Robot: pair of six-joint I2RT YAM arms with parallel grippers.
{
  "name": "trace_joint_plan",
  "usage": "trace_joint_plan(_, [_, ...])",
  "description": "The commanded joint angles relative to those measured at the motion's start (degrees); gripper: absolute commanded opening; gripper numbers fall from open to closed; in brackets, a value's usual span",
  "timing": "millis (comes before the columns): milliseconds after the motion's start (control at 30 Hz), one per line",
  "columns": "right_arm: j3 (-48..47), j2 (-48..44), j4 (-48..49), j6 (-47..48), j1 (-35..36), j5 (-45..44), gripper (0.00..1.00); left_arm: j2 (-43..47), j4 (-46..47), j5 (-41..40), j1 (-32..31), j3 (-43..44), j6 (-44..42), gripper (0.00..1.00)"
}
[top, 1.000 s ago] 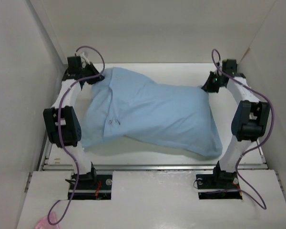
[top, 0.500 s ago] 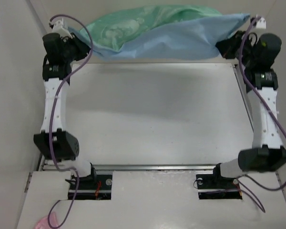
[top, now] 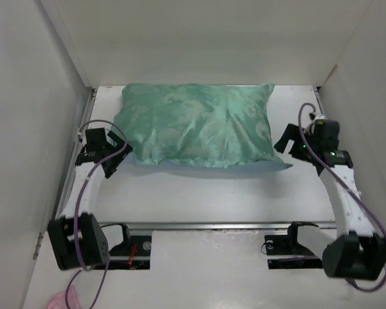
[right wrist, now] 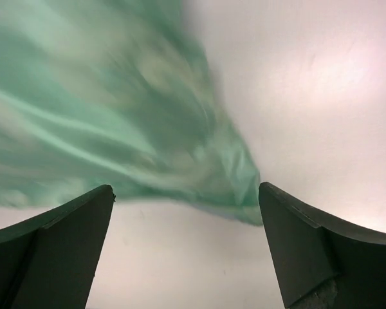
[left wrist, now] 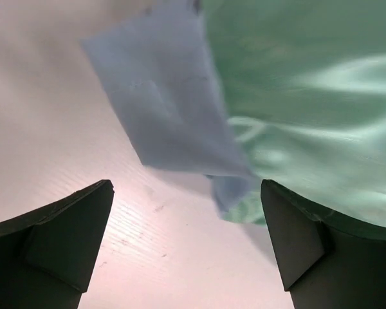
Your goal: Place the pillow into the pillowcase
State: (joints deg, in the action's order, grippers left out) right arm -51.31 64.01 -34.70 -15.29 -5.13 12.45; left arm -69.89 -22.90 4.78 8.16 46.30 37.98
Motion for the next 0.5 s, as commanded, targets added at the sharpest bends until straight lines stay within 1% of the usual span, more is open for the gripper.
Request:
trace_joint_plan(0, [-10.6, -11.7, 2.7, -3.0, 0.0, -9.3, 1.00, 15.7, -4.5, -14.0, 0.6, 8.2, 4.7, 1.00])
trace_joint_plan(33, [-12.8, -12.6, 3.3, -3.6, 0.0, -12.0, 1.00, 17.2, -7.7, -16.6, 0.6, 10.1, 4.7, 1.00])
trace_joint_plan(67, [-13.9, -13.1, 4.9, -3.6, 0.0, -12.6, 1.00, 18.5, -9.0, -19.3, 0.6, 14.2, 5.2, 1.00])
trace_joint_plan(100, [-14.9, -13.1, 5.5, -3.6, 0.0, -13.2, 1.00, 19.8, -9.7, -23.3, 0.6, 16.1, 5.2, 1.00])
trace_joint_plan(200, [-18.3, -12.4, 6.6, -6.3, 0.0, -14.5, 1.00, 24.1, -9.8, -26.5, 0.6, 21.4, 5.2, 1.00])
trace_joint_plan(233, [-18.3, -11.9, 7.8, -6.3, 0.0, -14.5, 1.00, 26.4, -8.5, -25.7, 0.6, 21.4, 4.2, 1.00])
trace_joint_plan(267, [-17.2, -11.9, 9.5, -6.3, 0.0, -13.3, 1.00, 27.8, -3.3, -24.0, 0.6, 21.4, 2.5, 1.00])
trace_joint_plan(300, [-16.4, -11.9, 13.7, -6.9, 0.0, -12.3, 1.00, 28.9, -0.5, -20.9, 0.6, 19.3, 0.8, 1.00])
trace_joint_plan(367, [-15.3, -11.9, 16.6, -6.9, 0.0, -9.5, 1.00, 31.2, 5.1, -18.7, 0.6, 17.3, -1.1, 1.00])
trace_joint_plan(467, [-13.9, -11.9, 19.0, -7.5, 0.0, -8.8, 1.00, 30.3, 7.0, -16.6, 0.6, 16.1, -2.5, 1.00])
